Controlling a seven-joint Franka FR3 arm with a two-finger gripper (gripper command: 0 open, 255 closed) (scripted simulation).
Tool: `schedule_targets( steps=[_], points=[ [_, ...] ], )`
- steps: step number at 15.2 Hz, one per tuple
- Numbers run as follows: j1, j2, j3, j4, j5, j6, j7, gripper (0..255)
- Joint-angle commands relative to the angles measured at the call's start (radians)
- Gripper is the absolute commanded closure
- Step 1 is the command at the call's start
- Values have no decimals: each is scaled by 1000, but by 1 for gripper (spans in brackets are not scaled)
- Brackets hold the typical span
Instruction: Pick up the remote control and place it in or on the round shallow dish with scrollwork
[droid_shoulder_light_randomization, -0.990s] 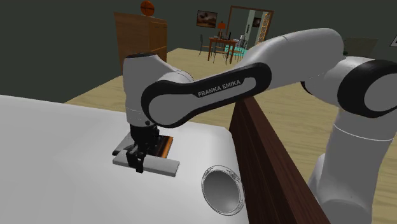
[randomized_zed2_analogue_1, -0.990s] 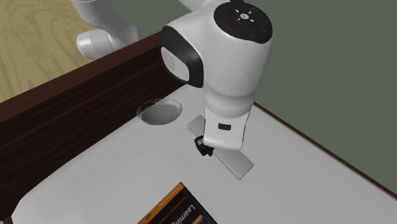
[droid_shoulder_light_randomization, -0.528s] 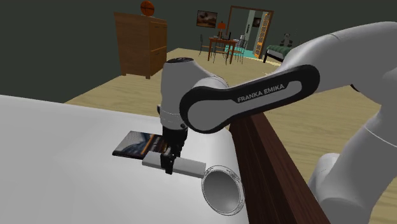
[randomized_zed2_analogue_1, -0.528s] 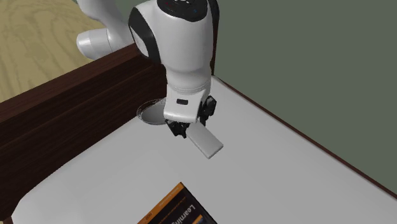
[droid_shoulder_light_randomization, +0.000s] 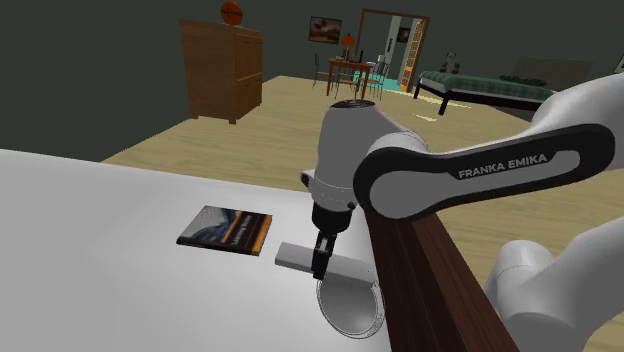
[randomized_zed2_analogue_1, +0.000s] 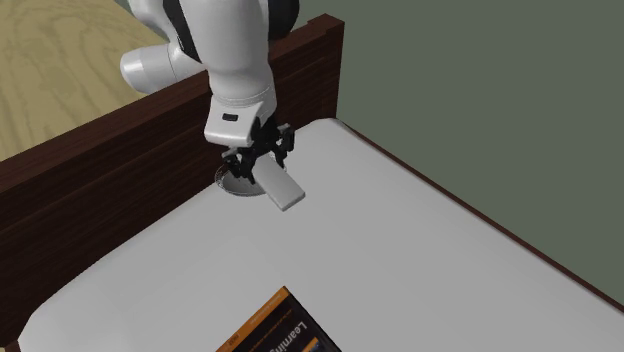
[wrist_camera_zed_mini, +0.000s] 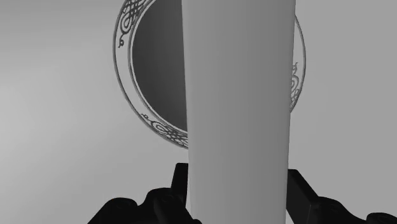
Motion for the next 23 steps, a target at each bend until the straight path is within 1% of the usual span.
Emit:
schedule_targets(
  steps=[1, 4, 17, 23],
  points=[
    [7, -75, -27, -57, 11, -20, -30, 255],
    [24, -211, -68, -156, 20, -62, -68, 255],
    [31, -127, -30, -287, 50, 153, -73, 255],
    [33, -127, -31, -287, 49, 153, -73, 255]
  ],
)
